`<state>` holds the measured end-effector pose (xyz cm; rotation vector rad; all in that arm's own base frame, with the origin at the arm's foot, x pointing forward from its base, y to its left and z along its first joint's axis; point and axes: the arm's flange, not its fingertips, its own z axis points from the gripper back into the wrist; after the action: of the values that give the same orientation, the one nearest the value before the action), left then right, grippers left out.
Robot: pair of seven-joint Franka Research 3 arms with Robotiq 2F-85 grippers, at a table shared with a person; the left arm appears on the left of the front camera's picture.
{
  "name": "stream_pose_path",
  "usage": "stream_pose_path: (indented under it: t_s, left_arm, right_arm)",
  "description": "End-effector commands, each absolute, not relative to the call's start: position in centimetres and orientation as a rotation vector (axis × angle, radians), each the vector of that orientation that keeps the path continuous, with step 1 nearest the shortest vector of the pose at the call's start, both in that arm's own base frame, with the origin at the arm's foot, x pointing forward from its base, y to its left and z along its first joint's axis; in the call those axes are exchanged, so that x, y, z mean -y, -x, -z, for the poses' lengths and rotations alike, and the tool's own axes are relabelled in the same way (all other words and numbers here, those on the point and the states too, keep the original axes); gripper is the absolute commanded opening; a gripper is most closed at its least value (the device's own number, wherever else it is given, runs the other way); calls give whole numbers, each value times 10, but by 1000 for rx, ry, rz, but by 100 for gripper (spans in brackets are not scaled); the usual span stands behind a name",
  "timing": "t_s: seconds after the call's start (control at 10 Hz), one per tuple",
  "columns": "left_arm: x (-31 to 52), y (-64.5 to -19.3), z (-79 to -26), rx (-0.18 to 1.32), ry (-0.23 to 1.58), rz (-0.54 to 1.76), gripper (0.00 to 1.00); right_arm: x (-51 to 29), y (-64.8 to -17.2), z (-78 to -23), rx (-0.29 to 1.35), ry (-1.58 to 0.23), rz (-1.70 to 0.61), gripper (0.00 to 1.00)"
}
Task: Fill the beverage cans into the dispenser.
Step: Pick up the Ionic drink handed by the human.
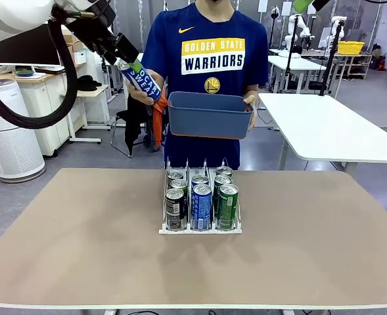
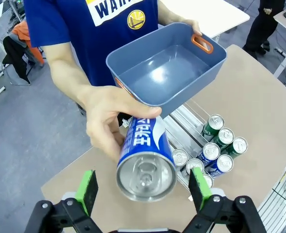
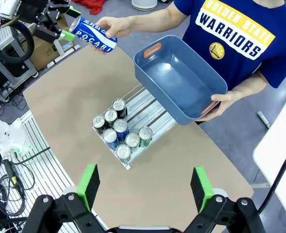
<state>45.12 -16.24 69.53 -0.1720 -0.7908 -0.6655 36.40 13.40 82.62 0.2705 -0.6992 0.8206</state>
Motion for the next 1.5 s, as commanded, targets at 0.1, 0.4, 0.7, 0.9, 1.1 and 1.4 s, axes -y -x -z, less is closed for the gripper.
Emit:
stream_pose_path:
  t_s: [0.1, 0.4, 0.7, 0.9, 1.1, 1.4]
  left_arm:
    - [159, -462, -691, 810, 239, 687, 100]
    - [158, -469, -683, 808, 250, 699, 100]
    - [161, -470, -680, 788, 255, 701, 100]
    - [162, -472, -678, 792, 277, 725, 100]
    - [165, -468, -681, 773, 223, 676, 100]
    - [163, -468, -679, 749, 222, 670, 0]
  right_arm:
    - [-134, -364, -825, 700, -270, -820, 100]
    - [-134, -364, -825, 700, -270, -820, 100]
    - [-134, -364, -825, 700, -270, -820, 100]
    - [-134, -364, -825, 700, -270, -820, 100]
    - [-134, -364, -825, 700, -270, -820, 100]
    - [-134, -364, -825, 700, -270, -820, 100]
